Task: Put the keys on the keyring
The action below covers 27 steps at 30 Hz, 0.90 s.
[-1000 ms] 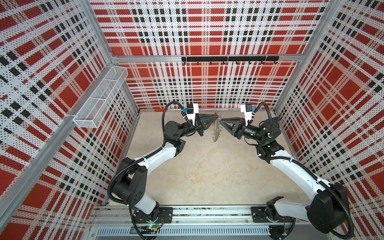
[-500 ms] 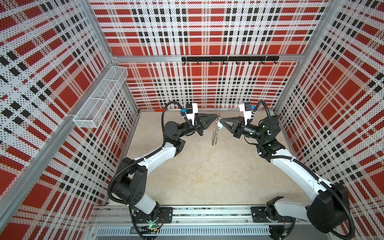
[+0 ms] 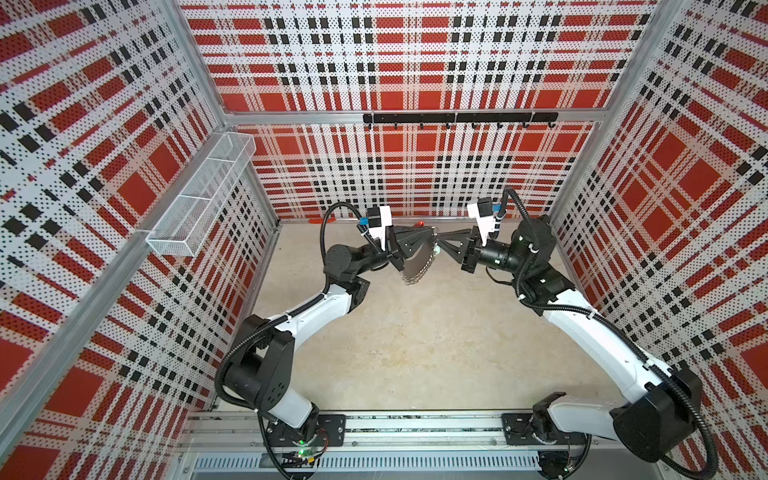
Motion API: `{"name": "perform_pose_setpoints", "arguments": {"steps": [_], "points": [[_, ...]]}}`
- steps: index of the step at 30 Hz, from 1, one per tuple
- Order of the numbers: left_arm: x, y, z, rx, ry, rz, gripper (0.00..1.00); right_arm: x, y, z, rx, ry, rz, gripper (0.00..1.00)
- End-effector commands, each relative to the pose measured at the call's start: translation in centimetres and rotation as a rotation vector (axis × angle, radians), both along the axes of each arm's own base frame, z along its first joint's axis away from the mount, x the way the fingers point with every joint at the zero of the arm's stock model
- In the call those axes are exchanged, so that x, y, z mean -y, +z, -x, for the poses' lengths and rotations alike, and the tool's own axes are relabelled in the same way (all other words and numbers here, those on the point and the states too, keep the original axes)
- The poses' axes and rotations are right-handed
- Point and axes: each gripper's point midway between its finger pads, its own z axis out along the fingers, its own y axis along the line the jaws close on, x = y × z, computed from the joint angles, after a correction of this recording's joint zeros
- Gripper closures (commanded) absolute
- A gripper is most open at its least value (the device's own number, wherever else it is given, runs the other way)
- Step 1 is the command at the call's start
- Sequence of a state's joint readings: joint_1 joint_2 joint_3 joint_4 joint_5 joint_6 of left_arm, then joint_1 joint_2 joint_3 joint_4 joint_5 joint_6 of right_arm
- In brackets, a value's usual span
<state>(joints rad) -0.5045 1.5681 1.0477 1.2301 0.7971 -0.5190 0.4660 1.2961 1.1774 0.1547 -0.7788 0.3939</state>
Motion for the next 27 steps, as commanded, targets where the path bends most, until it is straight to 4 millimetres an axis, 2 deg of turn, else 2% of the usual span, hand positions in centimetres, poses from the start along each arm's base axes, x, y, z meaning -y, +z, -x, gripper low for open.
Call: {"name": "perform_pose_setpoints", "arguments": {"steps": [1, 10, 12, 13, 17, 22, 27], "points": [[-0.1, 0.7, 1.1, 0.041, -0.018, 0.024, 1.0, -1.2, -1.1, 0.5, -0.002, 0.045, 0.049, 1.0], [0.0, 0.3, 0.9, 0.034, -0.02, 0.02, 1.0, -1.1, -1.2, 0.4, 0.007, 0.025, 0.068, 1.0], [0.0, 0.3, 0.8, 0.034, -0.019, 0.02, 1.0, -0.8, -1.3, 0.3, 0.015, -0.004, 0.079, 0.91], [0.0, 0.3, 0.8, 0.032, -0.018, 0.021, 1.0, -0.4, -1.4, 0.1, 0.019, -0.034, 0.09, 0.84], [0.0, 0.1, 0.9, 0.027, -0.026, 0.015, 1.0, 1.9, -0.8, -0.2, 0.074, -0.169, 0.103, 0.78], [-0.1, 0.0, 1.0, 0.024, -0.032, 0.016, 1.0, 4.2, 0.5, 0.0, 0.111, -0.236, 0.087, 0.77], [-0.1, -0.1, 1.1, 0.02, -0.038, 0.014, 1.0, 4.3, 2.1, 0.7, 0.142, -0.211, 0.059, 0.77]]}}
